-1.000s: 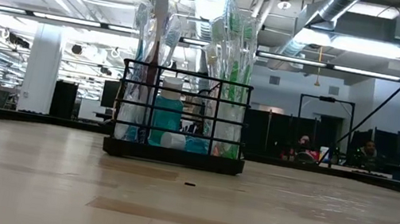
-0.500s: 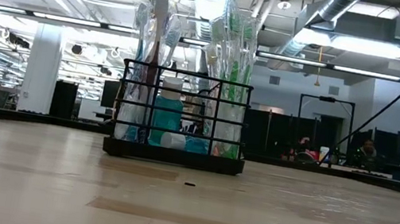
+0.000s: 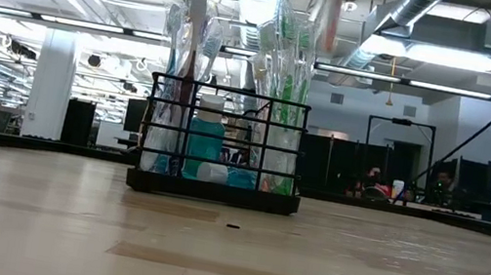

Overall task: Pick & Place toothbrushing station
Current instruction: Put the orange toothbrush into the top right section of the mesh organizer

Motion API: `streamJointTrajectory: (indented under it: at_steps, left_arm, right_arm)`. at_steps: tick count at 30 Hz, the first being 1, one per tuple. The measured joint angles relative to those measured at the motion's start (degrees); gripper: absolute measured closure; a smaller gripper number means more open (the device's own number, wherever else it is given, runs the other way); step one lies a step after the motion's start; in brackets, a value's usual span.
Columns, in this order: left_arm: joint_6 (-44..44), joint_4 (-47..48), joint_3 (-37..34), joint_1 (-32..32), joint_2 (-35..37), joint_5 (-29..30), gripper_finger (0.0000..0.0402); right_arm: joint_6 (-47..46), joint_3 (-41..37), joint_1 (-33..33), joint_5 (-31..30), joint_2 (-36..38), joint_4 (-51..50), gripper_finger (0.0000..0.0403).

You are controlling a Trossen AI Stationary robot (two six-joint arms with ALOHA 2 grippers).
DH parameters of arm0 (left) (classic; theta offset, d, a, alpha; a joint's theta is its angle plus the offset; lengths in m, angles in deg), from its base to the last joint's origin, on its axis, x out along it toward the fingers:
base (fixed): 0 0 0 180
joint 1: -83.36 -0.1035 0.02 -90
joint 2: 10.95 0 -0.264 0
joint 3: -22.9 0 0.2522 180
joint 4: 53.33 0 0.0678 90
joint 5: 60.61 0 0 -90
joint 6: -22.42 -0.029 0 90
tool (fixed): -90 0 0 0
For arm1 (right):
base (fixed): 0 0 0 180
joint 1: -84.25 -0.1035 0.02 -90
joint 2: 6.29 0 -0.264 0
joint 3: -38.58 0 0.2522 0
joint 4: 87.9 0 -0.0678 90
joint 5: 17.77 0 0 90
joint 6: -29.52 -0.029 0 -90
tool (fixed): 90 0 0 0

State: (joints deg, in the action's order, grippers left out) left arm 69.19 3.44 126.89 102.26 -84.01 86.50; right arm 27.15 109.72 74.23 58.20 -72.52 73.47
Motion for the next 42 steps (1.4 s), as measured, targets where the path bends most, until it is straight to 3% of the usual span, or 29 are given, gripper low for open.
streamJointTrajectory:
  at_steps: [5,10,20,42]
  left_arm:
    - [3.8,0.1,0.0,0.0,-3.2,0.1,0.0166]
    - [7.5,0.0,0.0,0.0,-5.7,-1.1,0.0170]
    - [9.2,-0.2,0.0,0.4,-6.3,-1.5,0.0171]
    - [11.4,-0.8,0.0,3.2,-6.2,-1.9,0.0172]
  right_arm:
    - [-0.1,-8.7,0.5,1.8,3.9,8.8,0.0398]
    - [-0.2,-12.4,1.5,3.3,4.9,13.1,0.0398]
    - [-0.7,-13.8,1.5,7.2,-3.4,22.7,0.0398]
    - [-1.7,-13.6,2.3,6.7,-18.7,31.2,0.0396]
